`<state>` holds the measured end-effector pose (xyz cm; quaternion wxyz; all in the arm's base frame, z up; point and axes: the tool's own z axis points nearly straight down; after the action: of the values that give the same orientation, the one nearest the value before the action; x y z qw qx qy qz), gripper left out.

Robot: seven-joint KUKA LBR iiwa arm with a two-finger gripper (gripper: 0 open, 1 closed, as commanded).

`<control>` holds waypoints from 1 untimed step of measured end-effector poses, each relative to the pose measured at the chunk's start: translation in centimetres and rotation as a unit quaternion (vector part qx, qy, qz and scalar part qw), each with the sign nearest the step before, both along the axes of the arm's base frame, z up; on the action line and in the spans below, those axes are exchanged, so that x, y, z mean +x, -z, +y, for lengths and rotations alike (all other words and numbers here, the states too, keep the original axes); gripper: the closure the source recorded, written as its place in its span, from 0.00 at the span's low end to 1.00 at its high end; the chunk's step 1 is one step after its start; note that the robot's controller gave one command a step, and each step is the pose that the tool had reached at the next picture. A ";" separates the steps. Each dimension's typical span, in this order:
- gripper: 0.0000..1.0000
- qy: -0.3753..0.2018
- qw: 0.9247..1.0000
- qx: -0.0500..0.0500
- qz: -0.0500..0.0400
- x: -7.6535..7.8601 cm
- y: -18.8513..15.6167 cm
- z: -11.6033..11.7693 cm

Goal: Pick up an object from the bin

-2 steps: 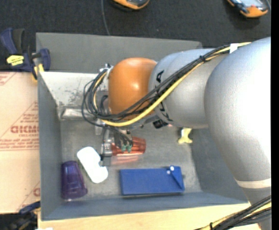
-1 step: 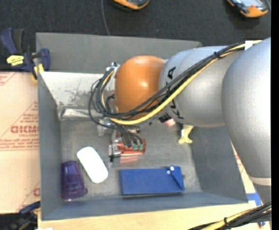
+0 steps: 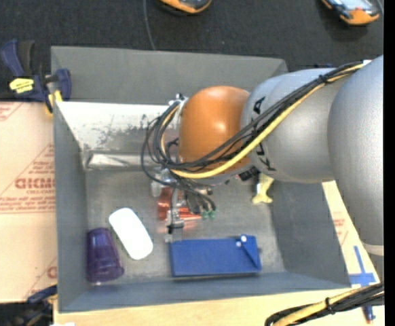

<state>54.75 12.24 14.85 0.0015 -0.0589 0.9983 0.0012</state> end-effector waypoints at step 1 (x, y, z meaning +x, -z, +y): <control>0.00 0.024 1.000 0.000 0.006 1.3 -1.2 -1.7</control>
Offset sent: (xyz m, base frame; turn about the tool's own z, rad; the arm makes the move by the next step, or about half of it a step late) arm 0.0036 -0.0039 0.0695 0.0981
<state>56.01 10.56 16.04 -0.0045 -0.0344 0.9994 0.0012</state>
